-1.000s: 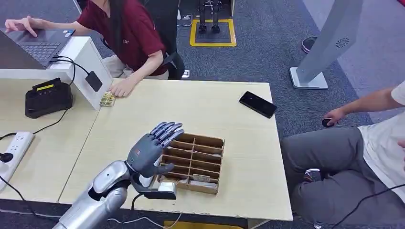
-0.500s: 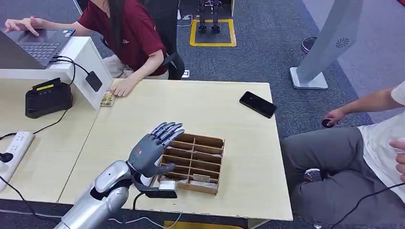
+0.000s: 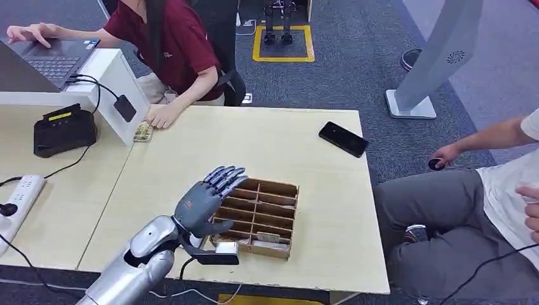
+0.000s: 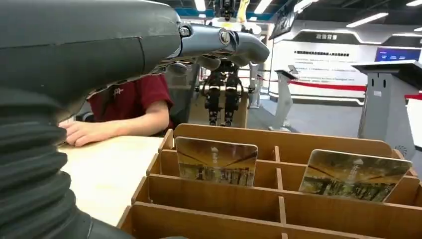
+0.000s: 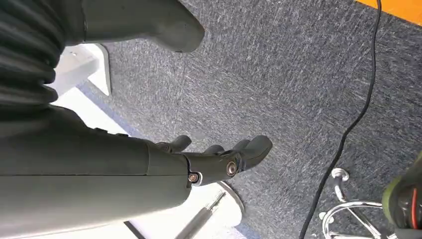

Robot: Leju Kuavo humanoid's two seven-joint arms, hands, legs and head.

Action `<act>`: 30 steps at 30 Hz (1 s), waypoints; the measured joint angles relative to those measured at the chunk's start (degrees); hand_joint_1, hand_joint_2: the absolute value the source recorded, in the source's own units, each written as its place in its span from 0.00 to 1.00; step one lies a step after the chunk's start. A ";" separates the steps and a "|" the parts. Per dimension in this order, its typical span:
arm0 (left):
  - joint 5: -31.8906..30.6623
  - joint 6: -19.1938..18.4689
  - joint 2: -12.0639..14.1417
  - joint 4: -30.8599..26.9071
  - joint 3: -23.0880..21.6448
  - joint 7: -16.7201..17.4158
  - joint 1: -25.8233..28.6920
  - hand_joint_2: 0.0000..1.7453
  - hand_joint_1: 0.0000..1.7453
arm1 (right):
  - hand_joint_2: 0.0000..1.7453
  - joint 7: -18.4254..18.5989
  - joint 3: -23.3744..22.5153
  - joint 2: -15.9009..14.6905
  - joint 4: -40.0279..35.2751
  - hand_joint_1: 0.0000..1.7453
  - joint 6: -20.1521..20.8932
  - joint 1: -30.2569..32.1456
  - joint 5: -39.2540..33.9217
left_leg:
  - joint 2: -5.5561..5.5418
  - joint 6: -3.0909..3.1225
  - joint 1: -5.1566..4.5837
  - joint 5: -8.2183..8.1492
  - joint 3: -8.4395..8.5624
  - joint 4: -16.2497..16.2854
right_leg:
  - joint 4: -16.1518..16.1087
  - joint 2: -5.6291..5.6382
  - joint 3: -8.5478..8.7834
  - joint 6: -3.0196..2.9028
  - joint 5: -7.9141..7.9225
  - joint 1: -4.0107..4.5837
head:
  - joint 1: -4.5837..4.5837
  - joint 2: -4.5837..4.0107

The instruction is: Pass the card to the sensor for recognition and then transmit it.

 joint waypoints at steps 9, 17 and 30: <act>0.59 -0.07 -0.55 0.96 0.00 0.09 -0.57 1.00 1.00 | 1.00 -0.02 0.02 0.00 0.00 0.00 -0.04 -0.02 0.00 | -0.01 0.00 0.00 0.00 0.00 0.00 | 0.00 -0.01 0.00 0.00 0.00 0.00 | 0.00 0.00; 2.71 -1.40 -0.44 1.62 0.00 0.04 -0.88 1.00 1.00 | 1.00 -0.02 0.02 0.00 0.00 0.00 -0.31 -0.02 0.00 | 0.00 0.00 0.00 0.00 0.00 0.00 | 0.00 0.00 0.00 0.00 0.00 0.00 | 0.00 0.00; 3.13 -1.97 0.48 1.90 0.02 -0.35 -0.85 1.00 1.00 | 1.00 -0.96 0.02 0.02 0.00 0.00 -1.12 -0.06 0.00 | -0.01 0.00 0.00 0.00 -0.01 0.00 | 0.00 -0.01 0.02 0.00 0.00 0.00 | 0.00 0.00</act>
